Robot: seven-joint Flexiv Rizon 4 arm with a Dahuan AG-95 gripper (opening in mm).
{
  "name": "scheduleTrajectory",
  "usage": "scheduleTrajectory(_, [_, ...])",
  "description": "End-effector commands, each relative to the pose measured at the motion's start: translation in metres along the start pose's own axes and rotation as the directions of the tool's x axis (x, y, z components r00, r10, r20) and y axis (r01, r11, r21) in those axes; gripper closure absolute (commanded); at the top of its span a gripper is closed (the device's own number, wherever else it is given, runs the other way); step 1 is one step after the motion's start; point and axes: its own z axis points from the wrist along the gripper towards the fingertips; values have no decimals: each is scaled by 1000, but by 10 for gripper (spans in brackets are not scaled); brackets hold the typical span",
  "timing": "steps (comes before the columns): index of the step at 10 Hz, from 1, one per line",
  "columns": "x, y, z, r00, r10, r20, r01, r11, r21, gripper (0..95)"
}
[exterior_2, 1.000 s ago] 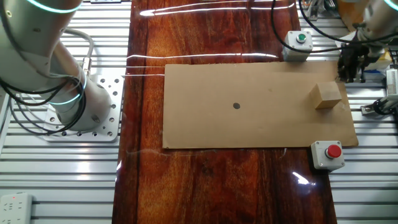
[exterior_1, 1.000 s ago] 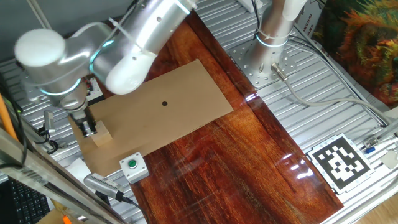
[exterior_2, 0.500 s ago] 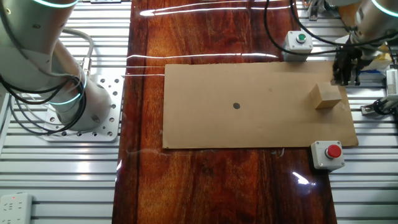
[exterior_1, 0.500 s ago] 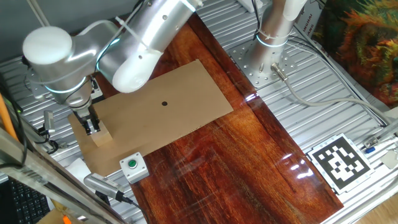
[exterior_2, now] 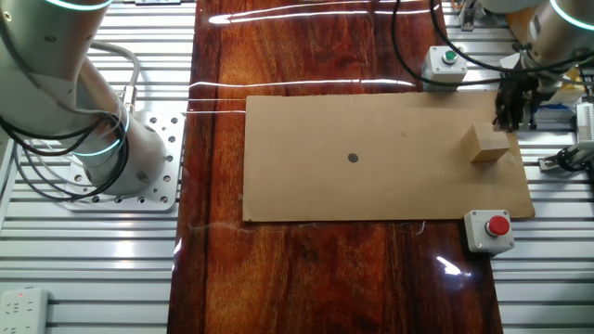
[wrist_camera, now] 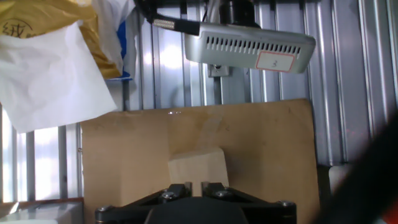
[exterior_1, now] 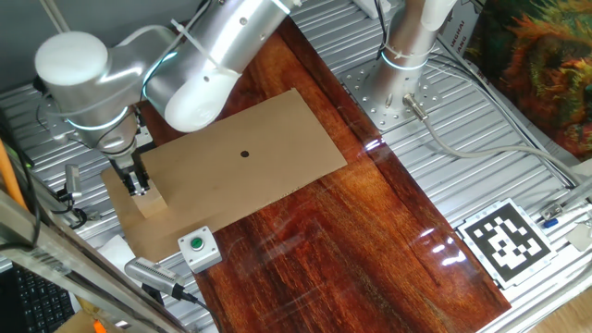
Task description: Hold a small block with the gripper and sweep it from left to right on the table
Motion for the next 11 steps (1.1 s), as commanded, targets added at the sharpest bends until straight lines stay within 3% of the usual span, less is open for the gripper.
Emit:
scheduleTrajectory(1, [-2, 0, 3, 1000, -7, 5, 7, 1000, 0, 380])
scheduleTrajectory(3, [-2, -2, 8, 1000, -22, 22, 22, 1000, -3, 0])
scheduleTrajectory(8, [-2, -3, 12, 999, -27, 27, 27, 1000, 0, 0])
scheduleTrajectory(11, [-1, -4, 22, 999, -29, 36, 29, 1000, 0, 0])
